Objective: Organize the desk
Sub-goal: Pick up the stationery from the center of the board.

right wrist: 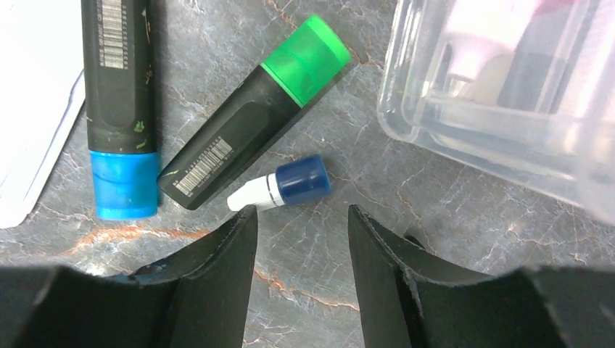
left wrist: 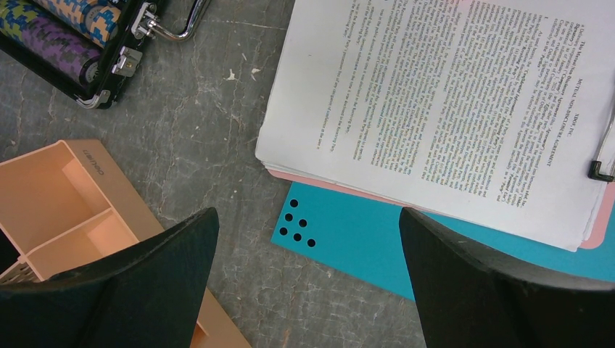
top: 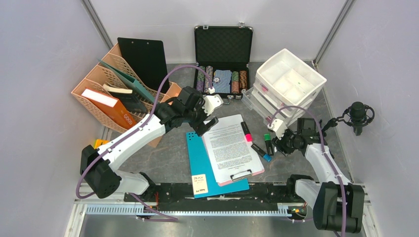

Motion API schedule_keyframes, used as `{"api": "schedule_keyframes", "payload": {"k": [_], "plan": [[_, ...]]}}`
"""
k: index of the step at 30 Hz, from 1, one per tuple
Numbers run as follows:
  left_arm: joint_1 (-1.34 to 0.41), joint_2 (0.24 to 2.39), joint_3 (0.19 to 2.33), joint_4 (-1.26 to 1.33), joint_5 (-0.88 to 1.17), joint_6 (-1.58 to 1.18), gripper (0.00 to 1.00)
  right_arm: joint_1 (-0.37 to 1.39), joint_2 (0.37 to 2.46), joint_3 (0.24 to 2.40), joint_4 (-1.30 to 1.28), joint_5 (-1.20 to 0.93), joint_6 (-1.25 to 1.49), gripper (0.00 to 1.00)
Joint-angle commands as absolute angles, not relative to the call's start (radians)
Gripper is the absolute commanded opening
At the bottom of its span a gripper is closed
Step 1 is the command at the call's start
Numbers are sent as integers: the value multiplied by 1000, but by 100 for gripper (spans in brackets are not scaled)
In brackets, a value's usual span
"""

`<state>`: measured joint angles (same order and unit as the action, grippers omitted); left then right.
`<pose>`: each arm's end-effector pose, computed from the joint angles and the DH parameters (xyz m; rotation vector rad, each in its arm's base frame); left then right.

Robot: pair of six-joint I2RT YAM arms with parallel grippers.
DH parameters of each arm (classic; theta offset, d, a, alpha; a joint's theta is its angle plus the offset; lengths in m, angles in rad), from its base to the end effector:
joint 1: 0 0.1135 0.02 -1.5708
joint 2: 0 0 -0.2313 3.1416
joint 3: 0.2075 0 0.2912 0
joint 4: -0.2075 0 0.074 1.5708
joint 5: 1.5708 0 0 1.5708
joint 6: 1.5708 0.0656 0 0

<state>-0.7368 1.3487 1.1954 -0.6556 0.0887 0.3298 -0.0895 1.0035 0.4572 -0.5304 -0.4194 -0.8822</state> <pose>0.2598 -0.2435 0.2541 1.2547 2.0416 -0.2981 0.2353 0.0057 0.0939 -1.0934 2.2637 0.1768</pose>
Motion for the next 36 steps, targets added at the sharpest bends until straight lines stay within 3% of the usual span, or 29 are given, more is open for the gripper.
{"api": "schedule_keyframes", "payload": {"k": [1, 28, 36], "plan": [[-735, 1353, 1203, -626, 107, 311, 100, -122, 1029, 522, -530, -516, -865, 55], [-735, 1363, 1208, -626, 109, 308, 100, -184, 1189, 530, -470, -543, -794, 56], [-735, 1368, 1213, -626, 109, 307, 100, -186, 1172, 509, -493, -508, -859, 48]]}}
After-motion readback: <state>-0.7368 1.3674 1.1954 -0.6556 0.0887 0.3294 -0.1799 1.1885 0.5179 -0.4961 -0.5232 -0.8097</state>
